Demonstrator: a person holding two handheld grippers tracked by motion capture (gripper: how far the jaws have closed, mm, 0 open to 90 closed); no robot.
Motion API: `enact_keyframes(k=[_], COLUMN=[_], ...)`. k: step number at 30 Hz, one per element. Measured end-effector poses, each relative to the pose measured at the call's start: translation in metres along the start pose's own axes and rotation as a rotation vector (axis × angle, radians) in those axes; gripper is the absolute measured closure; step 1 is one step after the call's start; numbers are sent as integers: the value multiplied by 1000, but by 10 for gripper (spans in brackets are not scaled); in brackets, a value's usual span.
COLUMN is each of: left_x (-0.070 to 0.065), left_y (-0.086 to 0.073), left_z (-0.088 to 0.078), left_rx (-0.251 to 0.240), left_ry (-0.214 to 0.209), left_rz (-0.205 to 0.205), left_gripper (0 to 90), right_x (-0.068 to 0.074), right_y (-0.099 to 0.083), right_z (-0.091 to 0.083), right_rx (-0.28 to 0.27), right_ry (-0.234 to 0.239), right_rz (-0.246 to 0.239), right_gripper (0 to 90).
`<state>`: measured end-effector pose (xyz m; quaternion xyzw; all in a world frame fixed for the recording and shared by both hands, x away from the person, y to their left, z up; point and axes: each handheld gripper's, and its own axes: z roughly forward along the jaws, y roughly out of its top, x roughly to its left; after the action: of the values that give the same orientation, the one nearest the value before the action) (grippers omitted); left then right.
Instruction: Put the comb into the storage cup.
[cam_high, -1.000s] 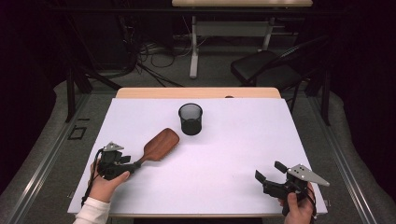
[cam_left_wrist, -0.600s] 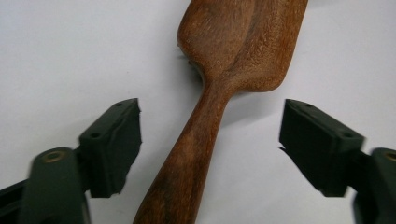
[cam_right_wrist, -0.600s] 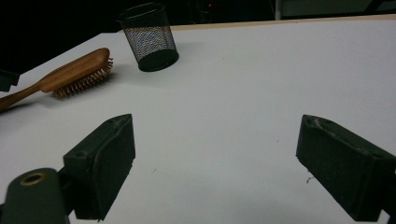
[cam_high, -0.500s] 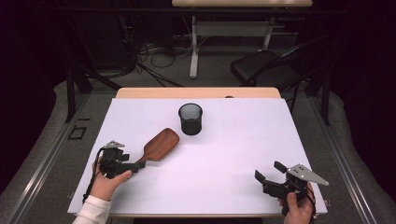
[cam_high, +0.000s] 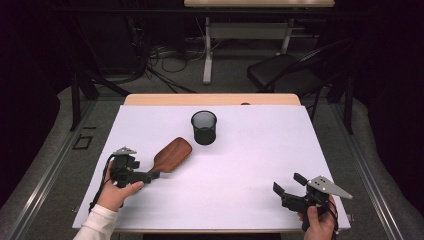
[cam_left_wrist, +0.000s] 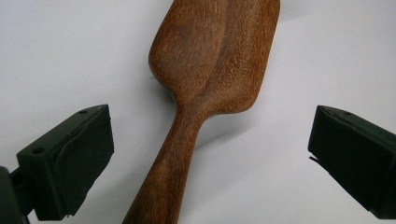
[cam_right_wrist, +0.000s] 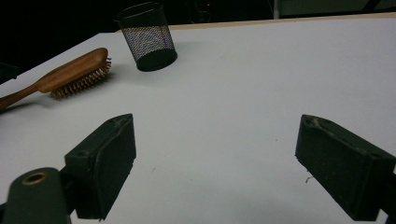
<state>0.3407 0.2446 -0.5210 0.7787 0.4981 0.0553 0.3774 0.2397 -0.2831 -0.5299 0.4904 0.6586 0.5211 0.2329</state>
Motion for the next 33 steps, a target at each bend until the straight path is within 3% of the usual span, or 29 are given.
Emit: enact_keyframes(k=[15,30,33], left_x=[-1,0,-1], left_y=[8,16,17], left_z=[-1,1,1], left_rx=[23,109,110], left_ry=[18,27,44], left_rz=[67,94,132], left_gripper=[4,6,18], right_x=[0,0,0], right_y=[0,0,0], right_z=[0,1,1], right_rx=[0,3,6], right_ry=[1,1,-1], right_rz=[-3,-7,-8], right_gripper=[121,127,131])
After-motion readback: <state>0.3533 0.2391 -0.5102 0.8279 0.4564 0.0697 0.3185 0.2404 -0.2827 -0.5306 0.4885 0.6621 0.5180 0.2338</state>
